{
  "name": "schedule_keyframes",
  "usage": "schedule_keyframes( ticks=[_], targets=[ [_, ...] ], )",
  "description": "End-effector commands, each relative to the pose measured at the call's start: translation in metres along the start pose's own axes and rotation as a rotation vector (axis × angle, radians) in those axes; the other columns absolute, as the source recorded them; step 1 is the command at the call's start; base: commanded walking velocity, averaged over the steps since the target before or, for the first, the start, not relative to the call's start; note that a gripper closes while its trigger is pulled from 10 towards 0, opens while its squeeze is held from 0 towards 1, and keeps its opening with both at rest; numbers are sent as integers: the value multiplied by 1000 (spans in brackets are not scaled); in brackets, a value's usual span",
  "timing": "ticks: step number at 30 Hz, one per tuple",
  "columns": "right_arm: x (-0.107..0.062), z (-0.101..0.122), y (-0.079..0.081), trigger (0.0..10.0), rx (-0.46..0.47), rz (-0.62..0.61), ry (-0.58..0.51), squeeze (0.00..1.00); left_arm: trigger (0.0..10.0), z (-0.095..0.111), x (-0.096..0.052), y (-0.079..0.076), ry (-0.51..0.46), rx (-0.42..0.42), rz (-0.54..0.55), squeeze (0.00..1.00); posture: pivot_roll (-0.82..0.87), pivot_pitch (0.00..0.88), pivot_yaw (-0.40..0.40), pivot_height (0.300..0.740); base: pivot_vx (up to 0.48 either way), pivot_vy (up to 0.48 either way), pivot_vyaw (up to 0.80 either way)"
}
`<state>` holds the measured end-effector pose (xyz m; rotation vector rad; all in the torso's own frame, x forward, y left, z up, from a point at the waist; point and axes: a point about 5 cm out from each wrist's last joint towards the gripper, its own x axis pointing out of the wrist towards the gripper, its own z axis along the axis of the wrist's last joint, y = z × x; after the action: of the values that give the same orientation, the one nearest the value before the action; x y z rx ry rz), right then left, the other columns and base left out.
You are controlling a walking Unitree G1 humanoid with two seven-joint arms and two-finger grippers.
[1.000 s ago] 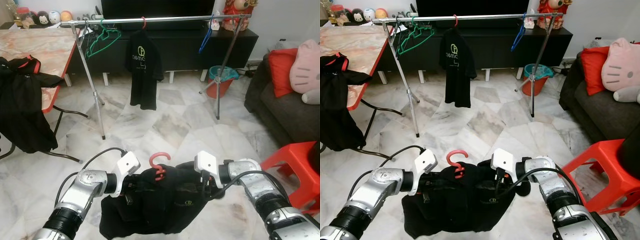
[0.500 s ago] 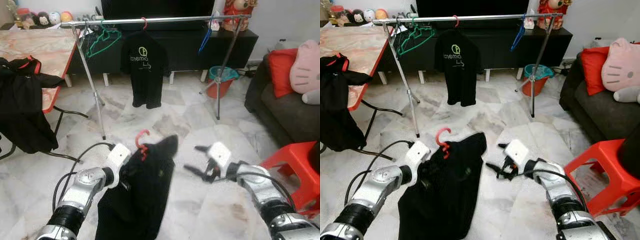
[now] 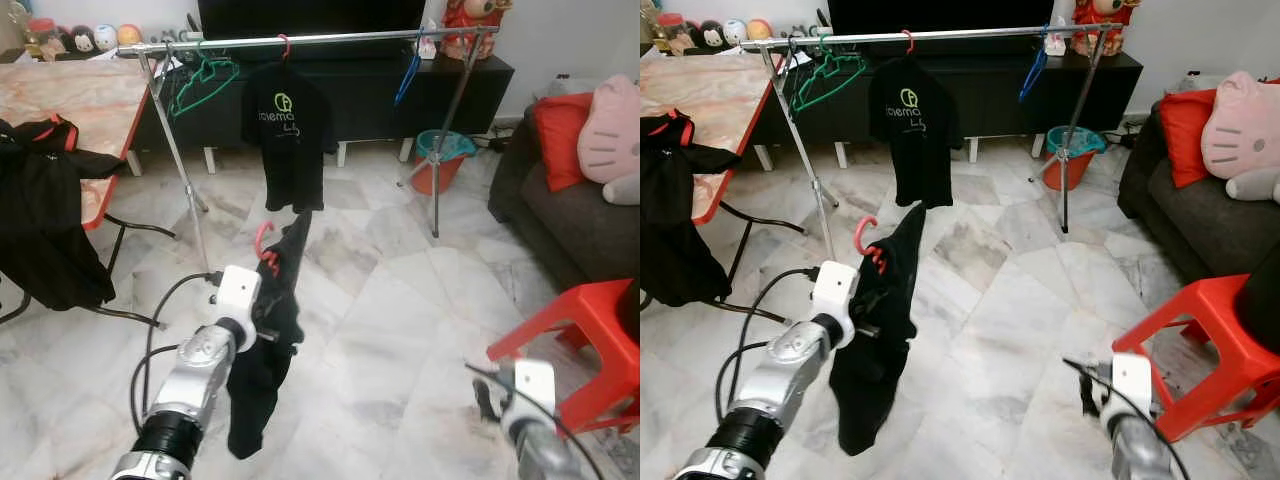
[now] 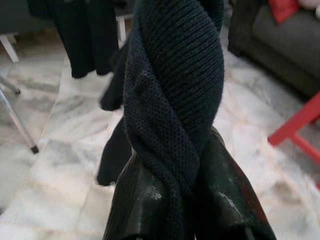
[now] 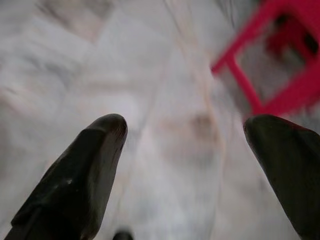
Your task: Hang hanger
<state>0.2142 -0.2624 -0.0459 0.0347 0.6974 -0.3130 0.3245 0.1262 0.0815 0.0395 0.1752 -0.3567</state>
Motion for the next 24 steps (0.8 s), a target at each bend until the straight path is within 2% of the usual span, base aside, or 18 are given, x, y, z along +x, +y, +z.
schedule_keyframes(
  ticks=[1,5,8,14,19,21,24],
  targets=[
    [-8,-31,4,10000,42,-37,116,0,10000,11,0,-7,-78,0,3,0,-83,0,19,732,0,0,0],
    [-23,-69,10,10000,65,-110,249,0,10000,6,2,-18,-67,44,5,0,-110,0,40,732,0,0,0],
    [-24,-73,14,10000,86,-115,259,0,10000,8,4,-19,-76,25,25,0,-115,0,39,732,0,0,0],
    [-22,-69,19,10000,49,-65,256,0,10000,12,5,-19,-97,21,39,0,-101,0,24,732,0,0,0],
    [-22,-69,20,10000,38,-51,264,0,10000,6,-3,-8,-96,26,83,0,-103,0,14,732,265,0,0],
    [-25,-75,18,10000,-4,-24,271,0,10000,-7,-19,9,-81,46,147,0,-91,0,4,732,264,0,0],
    [-30,-85,13,10000,-53,-1,294,0,10000,-17,-34,20,-72,101,173,0,-91,0,6,732,266,0,0]
  ],
)
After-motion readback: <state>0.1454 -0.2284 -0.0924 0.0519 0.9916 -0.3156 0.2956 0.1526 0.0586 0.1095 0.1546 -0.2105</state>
